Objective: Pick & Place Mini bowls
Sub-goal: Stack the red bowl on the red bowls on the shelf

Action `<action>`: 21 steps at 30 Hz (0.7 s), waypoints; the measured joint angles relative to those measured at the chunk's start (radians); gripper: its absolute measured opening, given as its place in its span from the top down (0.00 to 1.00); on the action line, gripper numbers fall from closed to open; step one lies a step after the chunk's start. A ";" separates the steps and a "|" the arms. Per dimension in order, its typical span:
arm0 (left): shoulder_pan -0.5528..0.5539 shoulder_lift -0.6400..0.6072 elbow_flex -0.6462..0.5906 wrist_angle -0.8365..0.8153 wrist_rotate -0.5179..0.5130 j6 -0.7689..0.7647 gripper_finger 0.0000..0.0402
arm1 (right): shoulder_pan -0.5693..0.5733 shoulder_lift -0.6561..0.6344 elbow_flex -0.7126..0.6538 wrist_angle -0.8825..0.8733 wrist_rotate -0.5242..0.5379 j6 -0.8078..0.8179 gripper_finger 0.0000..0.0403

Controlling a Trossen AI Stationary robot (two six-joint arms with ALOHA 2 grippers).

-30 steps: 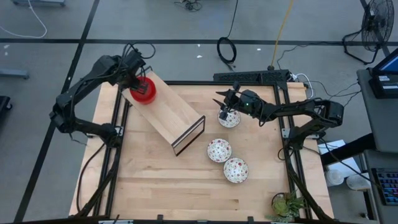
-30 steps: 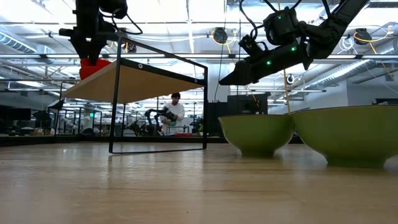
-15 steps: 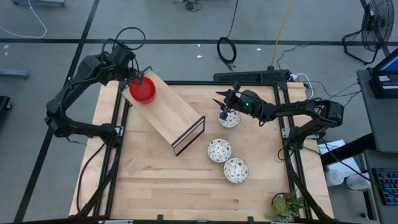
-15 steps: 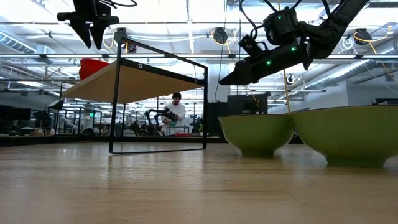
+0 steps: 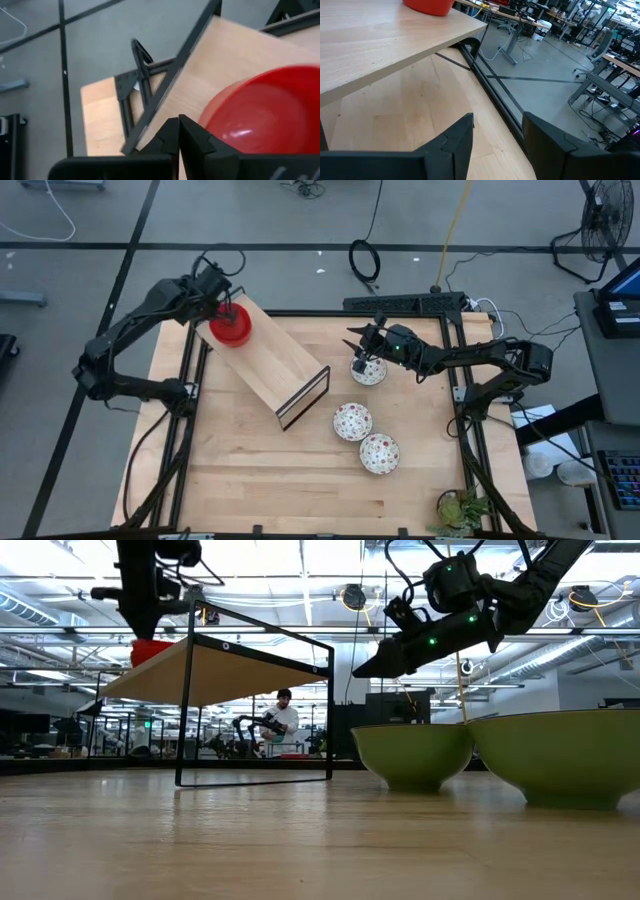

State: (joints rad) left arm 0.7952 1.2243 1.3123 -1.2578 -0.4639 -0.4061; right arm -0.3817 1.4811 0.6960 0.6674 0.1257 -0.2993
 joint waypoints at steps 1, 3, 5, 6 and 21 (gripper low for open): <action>0.000 0.000 -0.015 0.005 0.000 0.001 0.99 | 0.000 0.000 0.000 0.000 0.000 0.000 0.61; 0.000 0.001 -0.026 0.008 -0.006 0.004 0.98 | 0.000 0.000 0.000 0.000 0.000 0.000 0.61; 0.000 0.001 -0.012 0.009 -0.037 0.005 0.97 | 0.000 0.000 0.000 0.000 0.000 0.000 0.62; 0.000 -0.001 0.000 0.010 -0.050 0.007 0.96 | 0.000 0.000 0.000 0.000 0.000 0.000 0.61; -0.021 0.000 -0.009 0.121 0.029 0.019 0.99 | 0.000 0.000 0.000 0.000 0.001 0.000 0.62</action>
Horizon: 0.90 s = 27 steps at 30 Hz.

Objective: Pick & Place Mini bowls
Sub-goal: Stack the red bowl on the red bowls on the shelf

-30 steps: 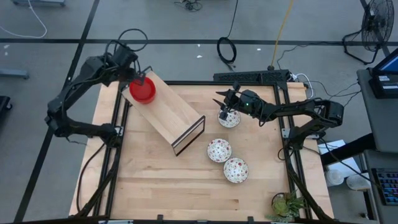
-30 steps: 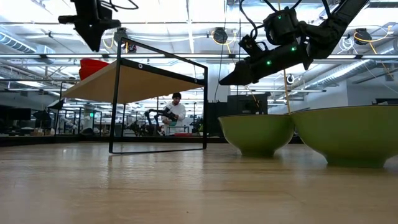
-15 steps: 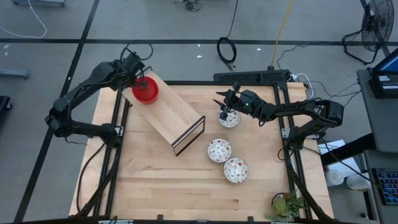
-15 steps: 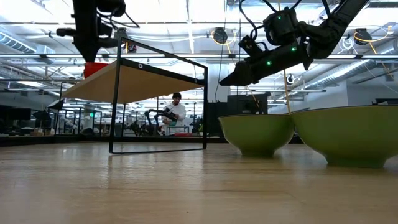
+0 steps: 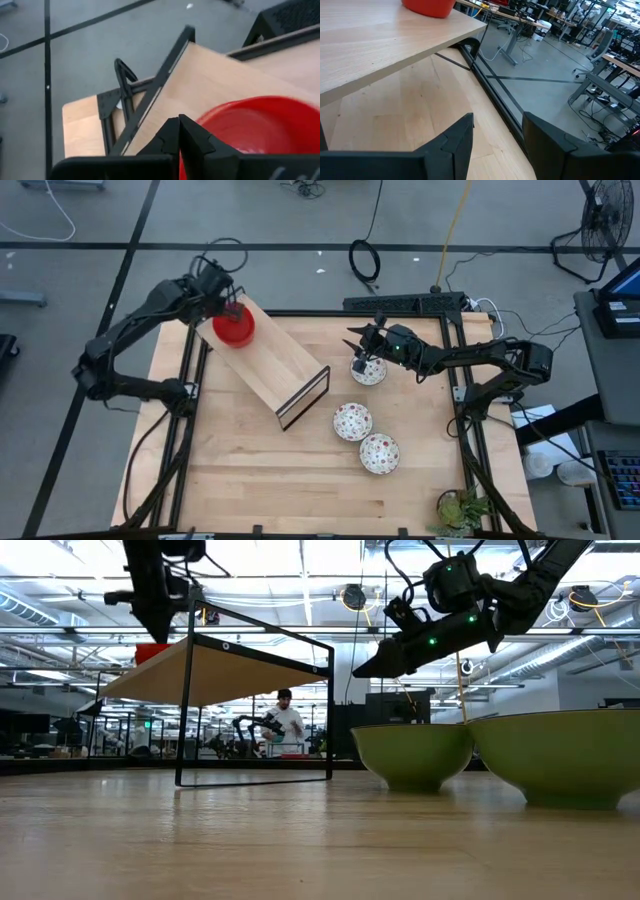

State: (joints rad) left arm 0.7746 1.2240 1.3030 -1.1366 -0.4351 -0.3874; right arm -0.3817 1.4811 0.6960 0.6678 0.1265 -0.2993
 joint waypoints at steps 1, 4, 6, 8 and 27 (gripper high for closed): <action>-0.001 0.002 -0.013 0.008 0.000 0.000 0.99 | 0.000 0.000 0.000 0.000 0.000 0.000 0.62; -0.001 0.003 -0.045 0.037 -0.006 0.000 0.97 | 0.000 0.000 0.000 -0.001 0.000 0.000 0.62; -0.001 0.003 -0.048 0.037 -0.008 0.010 0.95 | 0.000 0.000 0.000 -0.001 0.000 0.000 0.62; -0.001 -0.002 -0.030 0.033 -0.015 0.022 0.95 | 0.000 0.000 0.000 -0.002 0.000 0.000 0.62; -0.145 -0.013 -0.092 0.393 0.183 0.163 0.99 | 0.000 0.000 0.000 -0.004 0.000 0.000 0.62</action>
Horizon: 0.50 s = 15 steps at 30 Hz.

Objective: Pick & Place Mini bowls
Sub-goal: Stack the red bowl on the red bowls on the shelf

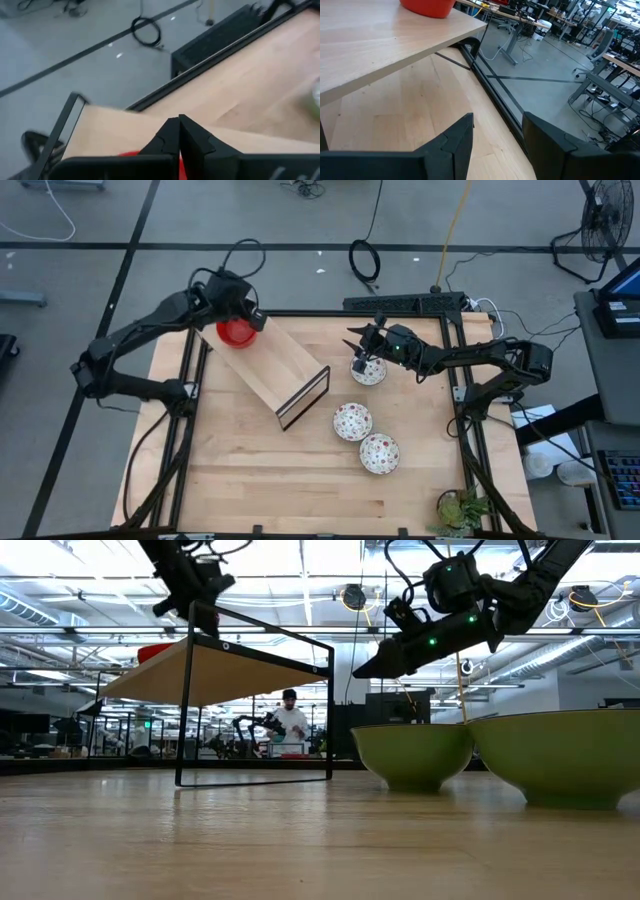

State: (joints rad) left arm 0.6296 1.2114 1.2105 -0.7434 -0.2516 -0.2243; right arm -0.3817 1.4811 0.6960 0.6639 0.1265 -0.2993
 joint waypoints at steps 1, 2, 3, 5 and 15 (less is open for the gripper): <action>-0.002 0.001 -0.013 -0.004 -0.017 -0.011 0.99 | 0.000 0.000 0.000 -0.002 0.000 0.000 0.62; -0.004 0.003 -0.023 -0.007 -0.034 -0.019 0.98 | 0.000 0.000 0.000 -0.004 0.000 0.000 0.62; -0.006 0.004 -0.031 -0.006 -0.045 -0.022 0.97 | 0.000 0.000 0.000 -0.004 0.000 0.000 0.62; -0.007 0.002 -0.042 -0.006 -0.058 -0.033 0.97 | 0.000 0.000 0.000 -0.003 0.000 0.000 0.62; -0.002 -0.013 -0.056 -0.005 -0.066 -0.047 0.96 | 0.000 0.000 0.000 -0.003 0.001 0.000 0.62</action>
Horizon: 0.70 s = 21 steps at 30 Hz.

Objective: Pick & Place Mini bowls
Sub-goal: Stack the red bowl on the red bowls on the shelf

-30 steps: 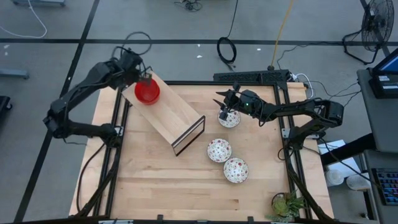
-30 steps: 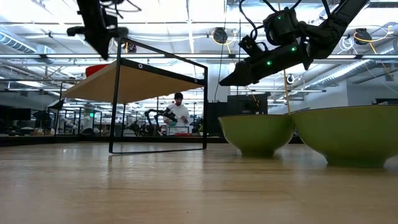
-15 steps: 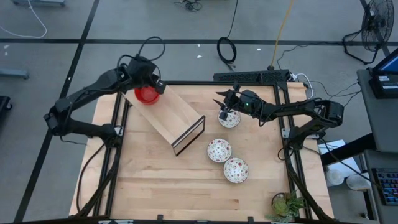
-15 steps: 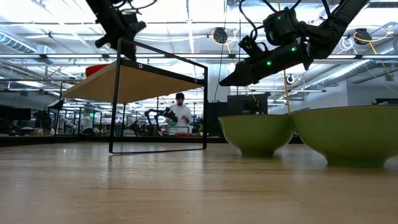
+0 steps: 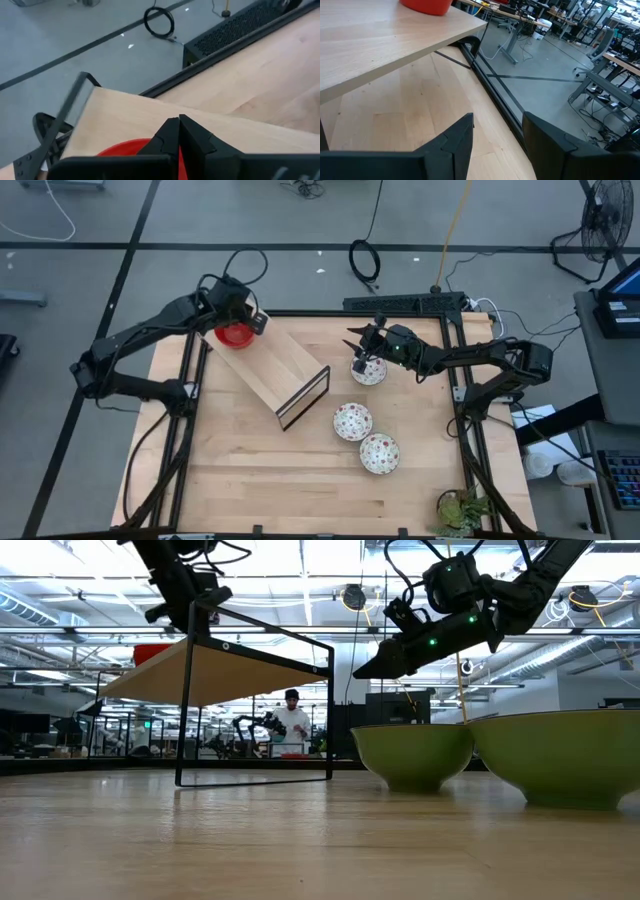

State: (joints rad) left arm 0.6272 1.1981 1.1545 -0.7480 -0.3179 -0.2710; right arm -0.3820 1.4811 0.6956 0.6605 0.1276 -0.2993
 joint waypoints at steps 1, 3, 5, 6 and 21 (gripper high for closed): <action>0.000 -0.010 0.000 0.003 -0.008 0.000 0.96 | 0.000 0.000 0.000 0.000 0.000 0.000 0.62; 0.001 -0.032 0.000 0.004 -0.027 0.000 0.98 | 0.000 0.000 0.000 0.000 0.000 0.000 0.62; 0.001 -0.048 0.000 -0.004 -0.032 -0.002 0.99 | 0.000 0.000 0.000 0.000 0.000 0.000 0.62; 0.001 -0.053 0.000 -0.010 -0.032 -0.009 0.99 | 0.000 0.000 0.000 0.000 0.000 0.000 0.62; 0.002 -0.012 -0.033 -0.032 -0.024 -0.024 0.96 | 0.004 0.000 0.000 0.000 0.001 0.004 0.62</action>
State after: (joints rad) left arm 0.6289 1.1861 1.1211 -0.7798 -0.3416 -0.2947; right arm -0.3782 1.4811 0.6956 0.6601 0.1284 -0.2951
